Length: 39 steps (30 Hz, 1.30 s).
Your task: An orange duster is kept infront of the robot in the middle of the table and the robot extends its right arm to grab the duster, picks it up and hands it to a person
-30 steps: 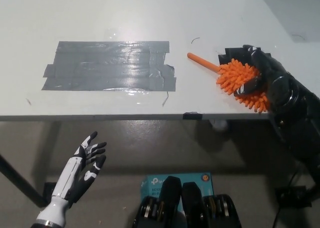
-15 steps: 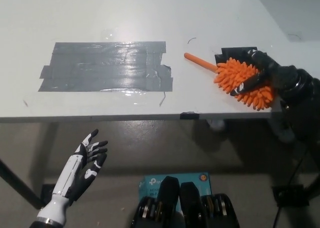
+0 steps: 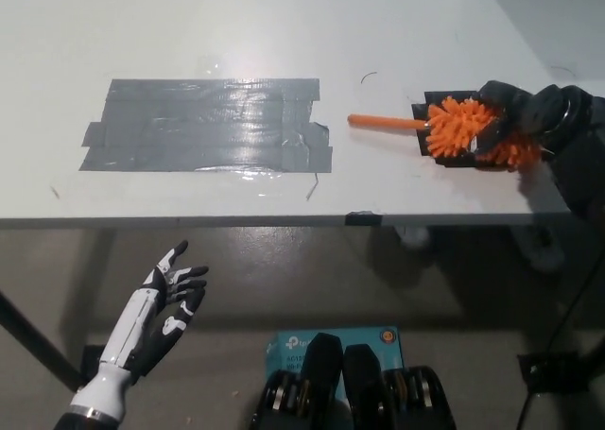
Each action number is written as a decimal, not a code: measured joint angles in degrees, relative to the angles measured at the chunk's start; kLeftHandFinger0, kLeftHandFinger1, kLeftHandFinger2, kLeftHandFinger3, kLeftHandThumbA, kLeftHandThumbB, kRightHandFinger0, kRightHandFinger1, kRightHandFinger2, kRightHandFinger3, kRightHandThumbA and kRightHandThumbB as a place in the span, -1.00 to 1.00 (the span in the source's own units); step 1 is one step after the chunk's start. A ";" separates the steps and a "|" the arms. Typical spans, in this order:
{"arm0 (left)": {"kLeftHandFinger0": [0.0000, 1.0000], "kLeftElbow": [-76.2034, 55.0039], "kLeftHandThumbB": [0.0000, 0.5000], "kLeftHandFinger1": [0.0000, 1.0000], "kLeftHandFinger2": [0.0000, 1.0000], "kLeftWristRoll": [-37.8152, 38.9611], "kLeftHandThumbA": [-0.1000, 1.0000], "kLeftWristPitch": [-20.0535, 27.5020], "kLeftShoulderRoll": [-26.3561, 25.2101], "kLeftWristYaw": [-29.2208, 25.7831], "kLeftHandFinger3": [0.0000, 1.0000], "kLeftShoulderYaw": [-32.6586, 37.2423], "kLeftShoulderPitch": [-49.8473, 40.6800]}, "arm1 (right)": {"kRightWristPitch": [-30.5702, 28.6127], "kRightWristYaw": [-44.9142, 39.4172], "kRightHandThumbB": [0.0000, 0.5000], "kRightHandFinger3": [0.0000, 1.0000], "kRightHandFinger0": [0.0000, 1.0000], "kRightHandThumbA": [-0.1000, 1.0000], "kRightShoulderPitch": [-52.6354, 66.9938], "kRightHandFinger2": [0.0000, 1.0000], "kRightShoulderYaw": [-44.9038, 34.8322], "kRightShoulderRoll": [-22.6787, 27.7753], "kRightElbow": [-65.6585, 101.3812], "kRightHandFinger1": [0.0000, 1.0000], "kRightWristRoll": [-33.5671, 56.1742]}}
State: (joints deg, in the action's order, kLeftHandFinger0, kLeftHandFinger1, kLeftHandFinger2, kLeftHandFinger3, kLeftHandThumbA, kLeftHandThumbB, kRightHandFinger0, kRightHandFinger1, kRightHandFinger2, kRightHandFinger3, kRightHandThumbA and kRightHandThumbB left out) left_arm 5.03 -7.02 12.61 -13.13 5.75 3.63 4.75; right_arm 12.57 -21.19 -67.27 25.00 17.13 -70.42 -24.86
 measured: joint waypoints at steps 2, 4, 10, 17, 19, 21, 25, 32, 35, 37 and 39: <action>0.46 0.00 -0.64 0.50 0.59 0.00 0.71 0.00 0.00 0.01 1.00 0.00 0.25 | -0.28 0.04 -0.24 0.75 -0.99 -1.00 0.00 -0.13 0.74 0.00 0.03 -0.31 -0.45; 0.42 0.00 -0.68 0.48 0.58 0.01 0.72 0.00 0.00 0.04 1.00 0.00 0.54 | -0.40 0.13 -0.25 0.76 -0.82 -1.00 0.01 -0.07 1.55 -0.01 0.27 -0.14 -0.80; 0.39 0.66 -0.62 0.46 0.57 0.01 0.74 0.42 -0.15 0.10 1.00 0.01 1.14 | -0.53 0.54 -0.51 0.57 -1.00 -1.00 0.65 -0.40 1.50 0.21 1.81 -0.50 -0.98; 0.35 1.43 -0.68 0.42 0.55 0.04 0.69 0.87 -0.19 0.48 1.00 0.03 1.57 | -1.05 0.03 -0.46 -0.50 -1.00 -1.00 3.76 -0.03 -9.59 1.78 5.55 -0.78 4.26; 0.34 1.54 -0.68 0.42 0.55 0.05 0.69 0.88 -0.18 0.64 1.00 0.04 1.57 | -0.94 -0.90 -0.47 -0.56 -1.00 -1.00 5.43 0.24 -12.75 2.32 7.99 -0.65 6.32; 0.36 1.68 -0.67 0.42 0.56 0.05 0.69 0.88 -0.18 0.69 1.00 0.03 1.57 | -0.58 -2.10 -0.38 -0.08 -1.00 -1.00 7.04 0.39 -15.29 2.72 10.43 -0.43 8.27; 0.36 1.86 -0.76 0.41 0.57 0.05 0.66 0.88 -0.17 0.80 1.00 0.03 1.58 | 0.84 -4.51 -0.52 0.85 -1.00 -1.00 9.23 0.38 -18.85 2.78 13.95 -0.35 11.38; 0.35 2.54 -0.79 0.40 0.57 0.05 0.63 0.88 -0.15 0.95 1.00 0.03 1.59 | 5.01 -10.72 -0.34 0.54 -0.98 -1.00 14.26 0.43 -24.59 2.57 21.02 -0.47 18.86; 0.35 2.71 -0.78 0.40 0.57 0.05 0.62 0.88 -0.14 1.08 1.00 0.03 1.59 | 6.34 -13.14 -0.41 0.33 -1.00 -1.00 16.15 0.35 -25.77 2.00 22.26 -0.60 22.18; 0.35 2.87 -0.76 0.40 0.57 0.05 0.61 0.88 -0.12 1.14 1.00 0.03 1.59 | 7.23 -14.19 -0.41 0.38 -1.00 -1.00 17.45 0.41 -25.98 1.43 23.80 -0.61 24.43; 0.35 2.99 -0.75 0.40 0.57 0.05 0.62 0.86 -0.09 1.16 1.00 0.03 1.58 | 7.75 -14.68 -0.40 0.38 -1.00 -1.00 18.57 0.42 -25.92 0.80 25.24 -0.58 26.28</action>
State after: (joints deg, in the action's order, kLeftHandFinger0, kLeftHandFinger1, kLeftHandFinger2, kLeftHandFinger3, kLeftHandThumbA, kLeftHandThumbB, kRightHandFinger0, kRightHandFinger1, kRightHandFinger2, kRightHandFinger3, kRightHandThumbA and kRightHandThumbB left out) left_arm 8.02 -6.98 13.47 -13.22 6.91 3.66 6.34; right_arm 20.32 -35.87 -48.70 -0.93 17.93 -45.18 1.42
